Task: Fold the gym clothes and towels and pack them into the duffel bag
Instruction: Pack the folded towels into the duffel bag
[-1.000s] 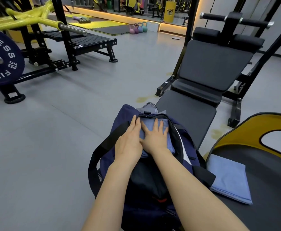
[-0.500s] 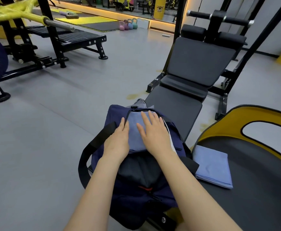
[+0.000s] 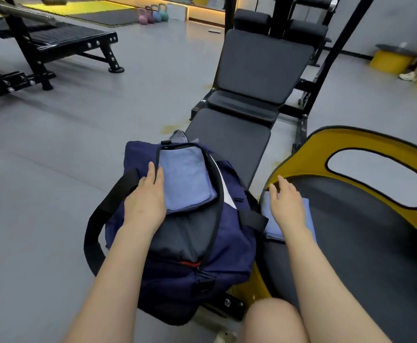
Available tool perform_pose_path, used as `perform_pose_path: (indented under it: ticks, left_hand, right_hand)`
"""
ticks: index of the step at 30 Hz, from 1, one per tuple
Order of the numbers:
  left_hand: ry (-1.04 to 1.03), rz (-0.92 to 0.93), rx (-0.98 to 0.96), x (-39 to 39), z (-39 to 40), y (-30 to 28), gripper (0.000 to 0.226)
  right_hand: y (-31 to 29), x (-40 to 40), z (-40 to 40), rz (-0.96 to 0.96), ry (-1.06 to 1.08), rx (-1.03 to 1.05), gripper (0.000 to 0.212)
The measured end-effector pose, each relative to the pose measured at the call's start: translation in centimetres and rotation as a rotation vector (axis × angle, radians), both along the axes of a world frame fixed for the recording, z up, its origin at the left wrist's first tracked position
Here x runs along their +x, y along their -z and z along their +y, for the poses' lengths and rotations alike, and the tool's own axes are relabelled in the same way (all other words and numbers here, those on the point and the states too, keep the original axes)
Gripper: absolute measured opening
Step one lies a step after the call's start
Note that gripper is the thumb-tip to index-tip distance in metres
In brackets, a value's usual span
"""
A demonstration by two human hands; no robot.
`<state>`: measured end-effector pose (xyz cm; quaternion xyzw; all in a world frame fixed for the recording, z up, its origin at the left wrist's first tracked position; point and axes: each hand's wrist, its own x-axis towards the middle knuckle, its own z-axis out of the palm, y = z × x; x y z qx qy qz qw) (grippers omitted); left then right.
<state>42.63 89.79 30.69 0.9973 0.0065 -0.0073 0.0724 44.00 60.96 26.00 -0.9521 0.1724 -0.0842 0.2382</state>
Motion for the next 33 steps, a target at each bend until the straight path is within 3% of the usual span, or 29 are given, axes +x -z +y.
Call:
perform_pose_path:
  ticks: [11, 17, 20, 26, 33]
  left_hand:
    - [-0.013, -0.044, 0.046, -0.1, -0.3, 0.5, 0.076]
    - [-0.003, -0.057, 0.080, 0.1, -0.2, 0.7, 0.077]
    - [0.003, -0.060, 0.083, 0.1, -0.1, 0.8, 0.077]
    - [0.005, -0.059, 0.095, 0.3, -0.3, 0.8, 0.079]
    - [0.012, -0.068, 0.097, 0.4, -0.4, 1.0, 0.079]
  right_hand:
    - [4.7, -0.2, -1.2, 0.359, 0.087, -0.031, 0.057]
    - [5.8, -0.7, -0.2, 0.431, 0.094, -0.256, 0.040]
    - [5.9, 0.1, -0.3, 0.432, 0.094, -0.275, 0.039]
    - [5.9, 0.4, -1.8, 0.316, 0.093, -0.129, 0.070]
    - [6.5, -1.7, -4.0, -0.009, 0.266, 0.178, 0.048]
